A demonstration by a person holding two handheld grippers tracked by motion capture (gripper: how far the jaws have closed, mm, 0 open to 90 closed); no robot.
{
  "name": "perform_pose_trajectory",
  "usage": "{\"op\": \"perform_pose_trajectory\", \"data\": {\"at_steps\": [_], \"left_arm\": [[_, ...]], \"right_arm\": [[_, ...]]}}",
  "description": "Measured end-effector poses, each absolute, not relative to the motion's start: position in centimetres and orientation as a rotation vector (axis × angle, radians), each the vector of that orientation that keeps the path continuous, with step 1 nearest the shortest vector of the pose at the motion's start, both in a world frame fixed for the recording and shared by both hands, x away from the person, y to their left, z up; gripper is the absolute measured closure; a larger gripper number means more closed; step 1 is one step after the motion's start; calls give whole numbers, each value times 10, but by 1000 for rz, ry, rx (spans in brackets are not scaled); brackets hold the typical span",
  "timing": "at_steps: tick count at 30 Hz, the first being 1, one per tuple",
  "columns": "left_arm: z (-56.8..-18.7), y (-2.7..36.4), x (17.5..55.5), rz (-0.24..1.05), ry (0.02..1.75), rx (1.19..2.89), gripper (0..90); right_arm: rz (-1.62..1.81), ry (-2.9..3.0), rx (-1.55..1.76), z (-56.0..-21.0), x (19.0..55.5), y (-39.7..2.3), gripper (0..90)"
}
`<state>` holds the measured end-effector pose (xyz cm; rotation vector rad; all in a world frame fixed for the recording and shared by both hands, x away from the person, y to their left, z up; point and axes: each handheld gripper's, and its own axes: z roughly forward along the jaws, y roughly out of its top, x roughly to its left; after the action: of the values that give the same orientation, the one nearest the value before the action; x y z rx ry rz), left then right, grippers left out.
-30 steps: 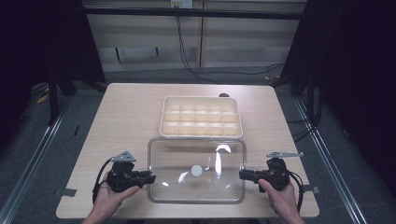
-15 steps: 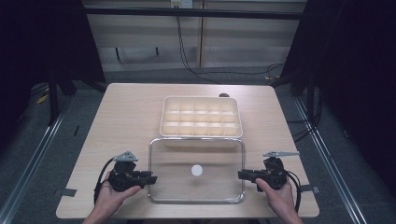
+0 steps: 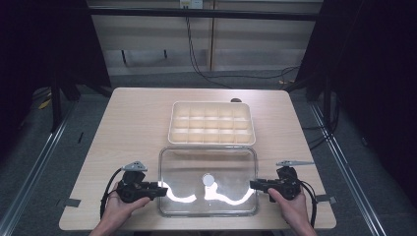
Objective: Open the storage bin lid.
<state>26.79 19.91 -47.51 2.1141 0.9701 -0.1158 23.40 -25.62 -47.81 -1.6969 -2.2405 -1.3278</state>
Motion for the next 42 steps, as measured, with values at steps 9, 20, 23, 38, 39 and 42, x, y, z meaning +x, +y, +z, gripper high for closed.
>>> {"op": "perform_pose_trajectory", "data": {"at_steps": [9,20,23,38,39,42], "left_arm": [[-479,196,273,-138,981,2139,592],[-484,195,279,-132,1003,2131,588],[-485,193,279,-108,1003,2144,590],[-489,192,282,-123,1025,2163,584],[-489,191,282,-123,1025,2162,584],[-489,190,282,-120,1019,2158,584]], "right_arm": [[-1287,-2244,-1709,-483,236,-254,654],[-1234,-2286,-1722,-486,238,-251,607],[-1209,-2298,-1736,-487,238,-250,582],[-1166,-2314,-1760,-492,242,-246,522],[-1165,-2313,-1760,-492,242,-246,521],[-1160,-2346,-1770,-492,242,-246,514]]}}
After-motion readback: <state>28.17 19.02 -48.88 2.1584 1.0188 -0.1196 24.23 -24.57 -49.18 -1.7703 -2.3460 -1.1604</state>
